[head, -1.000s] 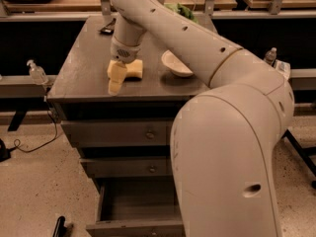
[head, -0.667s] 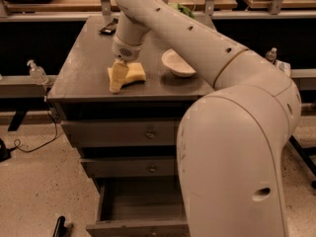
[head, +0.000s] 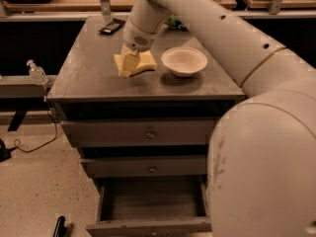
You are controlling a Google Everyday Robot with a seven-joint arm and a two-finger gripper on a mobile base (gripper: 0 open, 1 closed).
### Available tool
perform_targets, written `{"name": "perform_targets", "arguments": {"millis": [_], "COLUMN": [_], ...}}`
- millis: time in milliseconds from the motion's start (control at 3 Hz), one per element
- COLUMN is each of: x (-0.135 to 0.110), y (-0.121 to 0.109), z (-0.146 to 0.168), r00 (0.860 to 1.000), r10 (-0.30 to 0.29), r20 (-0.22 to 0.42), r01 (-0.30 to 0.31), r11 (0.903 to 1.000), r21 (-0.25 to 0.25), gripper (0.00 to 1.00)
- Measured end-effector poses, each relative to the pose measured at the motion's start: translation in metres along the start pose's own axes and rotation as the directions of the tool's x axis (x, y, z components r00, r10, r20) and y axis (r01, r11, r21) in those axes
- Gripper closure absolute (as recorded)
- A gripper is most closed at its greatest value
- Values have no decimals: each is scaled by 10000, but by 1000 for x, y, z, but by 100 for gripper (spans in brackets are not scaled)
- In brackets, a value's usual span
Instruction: Place sponge into bottom drawer
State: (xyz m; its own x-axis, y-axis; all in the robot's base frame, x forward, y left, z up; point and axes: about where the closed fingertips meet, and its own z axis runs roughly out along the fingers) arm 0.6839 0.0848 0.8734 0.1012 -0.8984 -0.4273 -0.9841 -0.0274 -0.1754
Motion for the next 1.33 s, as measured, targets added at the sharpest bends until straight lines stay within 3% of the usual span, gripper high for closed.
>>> {"name": "perform_targets", "arguments": {"millis": [333,667,1000,1333], "x": [-6,-23,-43,-34], "y": [36,89,168,222], "z": [-38,-62,-66,-32], "r00": [9965,9819,9566,9549], "r10": [50,-164,231,976], "r20": [836,1889,2904,2806], "r01": [-19,327,200,-348], "r11": [9993,9960,9893,9747], "r21": [-362,-834,-1444,-2206], "gripper": [100,100,100,100]}}
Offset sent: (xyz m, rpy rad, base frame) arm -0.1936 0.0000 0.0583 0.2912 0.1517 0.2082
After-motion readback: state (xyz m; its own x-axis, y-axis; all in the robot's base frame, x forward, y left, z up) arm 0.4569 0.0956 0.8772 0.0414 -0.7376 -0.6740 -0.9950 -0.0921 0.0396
